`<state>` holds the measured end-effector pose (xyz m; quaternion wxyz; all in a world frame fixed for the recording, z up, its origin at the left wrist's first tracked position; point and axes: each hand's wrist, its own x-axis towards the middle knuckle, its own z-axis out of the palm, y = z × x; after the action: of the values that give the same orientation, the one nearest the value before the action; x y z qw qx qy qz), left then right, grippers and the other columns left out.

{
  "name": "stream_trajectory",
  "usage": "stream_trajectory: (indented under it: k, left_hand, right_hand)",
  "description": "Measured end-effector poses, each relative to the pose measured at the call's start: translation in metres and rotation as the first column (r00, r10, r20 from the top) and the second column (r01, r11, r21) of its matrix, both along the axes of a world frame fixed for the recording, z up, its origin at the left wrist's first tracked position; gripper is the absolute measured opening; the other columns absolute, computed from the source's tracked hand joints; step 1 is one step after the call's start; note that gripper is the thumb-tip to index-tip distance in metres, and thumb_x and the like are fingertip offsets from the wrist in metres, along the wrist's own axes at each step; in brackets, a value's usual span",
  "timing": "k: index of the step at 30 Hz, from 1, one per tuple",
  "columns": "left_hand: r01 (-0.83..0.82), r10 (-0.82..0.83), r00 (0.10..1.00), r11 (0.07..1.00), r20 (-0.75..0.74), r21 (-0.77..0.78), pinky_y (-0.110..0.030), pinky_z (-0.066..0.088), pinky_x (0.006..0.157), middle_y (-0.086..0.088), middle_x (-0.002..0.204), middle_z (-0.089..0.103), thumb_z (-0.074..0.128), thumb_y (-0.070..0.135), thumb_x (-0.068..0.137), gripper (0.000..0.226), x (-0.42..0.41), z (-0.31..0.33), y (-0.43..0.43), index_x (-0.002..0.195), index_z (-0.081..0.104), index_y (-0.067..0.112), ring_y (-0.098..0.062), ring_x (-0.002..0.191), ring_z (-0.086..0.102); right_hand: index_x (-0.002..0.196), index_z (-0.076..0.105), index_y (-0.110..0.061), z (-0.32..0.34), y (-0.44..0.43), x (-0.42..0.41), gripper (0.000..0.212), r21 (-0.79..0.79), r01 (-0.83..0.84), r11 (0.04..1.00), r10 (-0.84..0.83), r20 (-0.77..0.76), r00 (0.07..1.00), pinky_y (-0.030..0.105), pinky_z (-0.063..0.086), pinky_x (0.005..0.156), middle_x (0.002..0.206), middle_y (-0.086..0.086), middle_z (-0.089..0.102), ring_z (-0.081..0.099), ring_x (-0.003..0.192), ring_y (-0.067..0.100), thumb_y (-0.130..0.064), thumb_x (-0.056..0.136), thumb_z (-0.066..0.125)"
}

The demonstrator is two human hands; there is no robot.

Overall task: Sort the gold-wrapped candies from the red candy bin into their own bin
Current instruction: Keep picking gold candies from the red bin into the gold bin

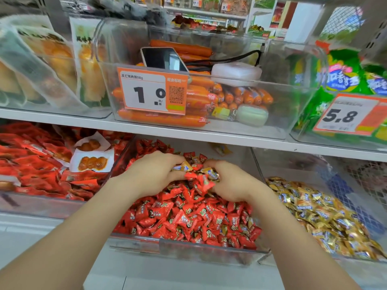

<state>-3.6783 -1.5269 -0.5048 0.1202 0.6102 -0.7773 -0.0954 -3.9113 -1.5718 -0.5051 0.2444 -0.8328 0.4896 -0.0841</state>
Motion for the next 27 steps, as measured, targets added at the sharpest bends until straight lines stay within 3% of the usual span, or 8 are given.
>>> stream_trajectory:
  k: [2, 4, 8, 14, 18, 22, 25, 27]
  left_hand:
    - [-0.007, 0.005, 0.999, 1.000, -0.049, -0.025, -0.038, 0.051, 0.071, 0.006, 0.076, 0.065, 0.052, 0.057, 0.103, 0.021, -0.001, 0.005, 0.011, 0.102, 0.058, 0.038, -0.019, 0.077, 0.063]
    - [0.005, -0.007, 0.994, 1.000, -0.106, -0.012, -0.039, 0.055, 0.073, 0.004, 0.073, 0.070, 0.052, 0.055, 0.104, 0.024, -0.002, 0.008, 0.019, 0.104, 0.060, 0.033, -0.009, 0.071, 0.066]
    - [0.020, -0.014, 0.986, 0.999, -0.167, 0.034, -0.037, 0.051, 0.064, 0.002, 0.067, 0.069, 0.055, 0.054, 0.104, 0.017, -0.010, 0.011, 0.034, 0.097, 0.059, 0.039, -0.006, 0.058, 0.064]
    - [-0.112, 0.103, 0.949, 0.994, -0.298, -0.014, -0.041, 0.040, 0.061, -0.004, 0.065, 0.050, 0.037, 0.063, 0.105, 0.058, -0.030, 0.016, 0.050, 0.087, 0.053, 0.010, -0.015, 0.057, 0.048]
    - [-0.144, 0.132, 0.918, 0.990, -0.374, -0.003, -0.038, 0.034, 0.060, 0.001, 0.066, 0.038, 0.031, 0.068, 0.103, 0.067, -0.045, 0.013, 0.059, 0.078, 0.042, 0.007, -0.014, 0.059, 0.036]
    - [-0.070, 0.037, 0.914, 0.995, -0.403, -0.067, -0.036, 0.032, 0.058, -0.011, 0.066, 0.042, 0.041, 0.063, 0.103, 0.059, -0.071, 0.015, 0.074, 0.080, 0.045, 0.009, -0.012, 0.056, 0.037]
    - [-0.028, -0.014, 0.885, 0.996, -0.464, -0.084, -0.032, 0.030, 0.055, 0.001, 0.064, 0.037, 0.047, 0.060, 0.102, 0.051, -0.100, 0.016, 0.084, 0.078, 0.043, 0.016, -0.010, 0.056, 0.034]
    - [0.013, -0.054, 0.850, 0.996, -0.524, -0.083, -0.029, 0.031, 0.054, 0.008, 0.061, 0.039, 0.051, 0.055, 0.102, 0.044, -0.122, 0.018, 0.089, 0.076, 0.042, 0.021, -0.010, 0.054, 0.036]
  right_hand:
    - [0.125, 0.065, -0.034, 0.006, 0.010, -0.011, 0.028, 0.087, 0.020, 0.996, -0.030, 0.122, 0.992, 0.028, 0.053, 0.078, 0.099, -0.017, 0.071, 0.067, 0.085, 0.004, -0.038, 0.098, 0.071]
    - [0.120, 0.063, -0.035, 0.010, 0.021, -0.019, 0.023, 0.219, 0.031, 0.975, -0.085, 0.245, 0.966, 0.029, 0.047, 0.055, 0.080, -0.007, 0.067, 0.056, 0.054, 0.007, -0.040, 0.100, 0.070]
    - [0.128, 0.059, -0.037, 0.021, 0.041, -0.026, 0.033, 0.413, 0.121, 0.903, -0.273, 0.332, 0.903, 0.025, 0.041, 0.043, 0.085, 0.003, 0.073, 0.051, 0.048, 0.010, -0.045, 0.099, 0.071]
    - [0.114, 0.062, -0.016, 0.031, 0.056, -0.026, 0.024, 0.706, 0.076, 0.704, -0.529, 0.450, 0.719, 0.017, 0.021, 0.036, 0.090, 0.008, 0.069, 0.026, 0.045, 0.008, -0.034, 0.102, 0.070]
    - [0.106, 0.057, -0.016, 0.041, 0.066, -0.044, 0.022, 0.708, -0.003, 0.706, -0.502, 0.504, 0.702, 0.018, 0.019, 0.038, 0.092, 0.009, 0.065, 0.021, 0.050, 0.009, -0.034, 0.102, 0.069]
    - [0.107, 0.051, -0.013, 0.053, 0.076, -0.088, 0.028, 0.686, -0.061, 0.725, -0.462, 0.550, 0.696, 0.016, 0.019, 0.036, 0.089, 0.008, 0.063, 0.019, 0.050, 0.009, -0.035, 0.102, 0.067]
    - [0.105, 0.054, -0.011, 0.053, 0.076, -0.139, 0.026, 0.592, 0.036, 0.805, -0.441, 0.557, 0.703, 0.019, 0.022, 0.039, 0.076, 0.001, 0.060, 0.023, 0.049, 0.011, -0.035, 0.104, 0.064]
    - [0.112, 0.060, -0.019, 0.037, 0.068, -0.174, 0.021, 0.370, 0.255, 0.893, -0.424, 0.504, 0.753, 0.027, 0.038, 0.047, 0.079, -0.002, 0.059, 0.040, 0.055, 0.016, -0.039, 0.105, 0.063]
